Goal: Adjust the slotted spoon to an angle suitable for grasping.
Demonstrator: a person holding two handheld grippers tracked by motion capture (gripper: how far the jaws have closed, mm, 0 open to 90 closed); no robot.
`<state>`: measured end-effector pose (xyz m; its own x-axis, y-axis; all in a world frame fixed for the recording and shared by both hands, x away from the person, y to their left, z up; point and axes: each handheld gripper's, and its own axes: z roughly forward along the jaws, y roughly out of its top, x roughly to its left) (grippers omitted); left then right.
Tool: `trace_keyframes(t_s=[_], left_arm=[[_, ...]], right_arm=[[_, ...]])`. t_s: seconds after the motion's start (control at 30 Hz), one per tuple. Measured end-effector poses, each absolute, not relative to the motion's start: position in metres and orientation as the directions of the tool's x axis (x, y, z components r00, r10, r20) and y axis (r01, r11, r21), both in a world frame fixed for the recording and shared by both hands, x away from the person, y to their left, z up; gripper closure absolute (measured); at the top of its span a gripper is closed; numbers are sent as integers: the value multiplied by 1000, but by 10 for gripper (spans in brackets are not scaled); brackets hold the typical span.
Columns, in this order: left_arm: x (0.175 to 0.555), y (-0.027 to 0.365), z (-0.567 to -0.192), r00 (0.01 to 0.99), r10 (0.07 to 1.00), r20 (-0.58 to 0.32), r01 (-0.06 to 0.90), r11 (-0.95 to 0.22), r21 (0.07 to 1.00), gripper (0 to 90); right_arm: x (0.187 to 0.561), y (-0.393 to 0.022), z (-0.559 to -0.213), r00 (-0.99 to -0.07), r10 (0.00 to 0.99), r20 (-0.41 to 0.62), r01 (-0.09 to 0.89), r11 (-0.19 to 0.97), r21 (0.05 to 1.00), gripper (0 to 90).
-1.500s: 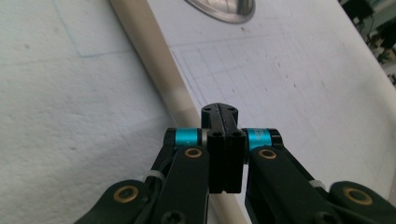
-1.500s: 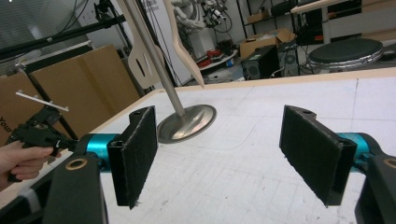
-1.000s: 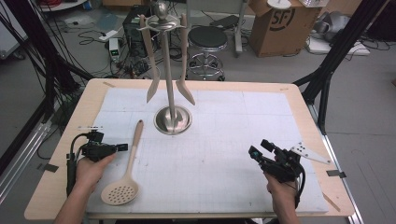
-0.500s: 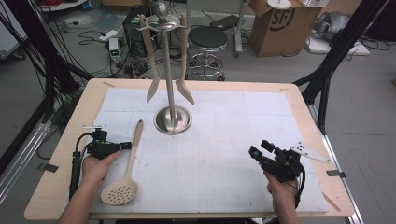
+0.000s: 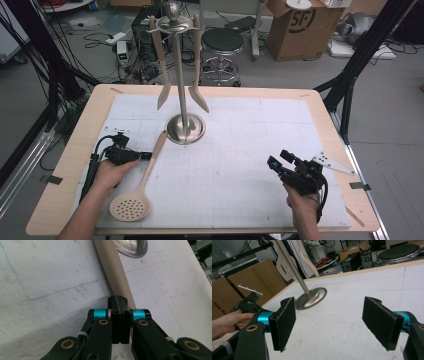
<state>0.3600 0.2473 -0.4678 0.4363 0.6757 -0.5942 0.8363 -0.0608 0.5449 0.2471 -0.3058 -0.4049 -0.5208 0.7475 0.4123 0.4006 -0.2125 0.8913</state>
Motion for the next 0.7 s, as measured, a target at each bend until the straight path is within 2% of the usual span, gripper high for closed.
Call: trace_keyframes(t_s=[0.2,0.33,0.7], left_arm=[[365,253,-470,392,689,-610,842,-1,539,900],[367,247,-475,392,646,-655,852,14,524,900],[366,240,-474,455,618,-641,836,-51,546,900]], right_arm=[[247,-305,-405,-522,746,412,404,-210,890,258],[247,-304,-405,-524,748,408,400,-207,893,260],[248,-304,-405,-523,749,406,401,-204,893,260]])
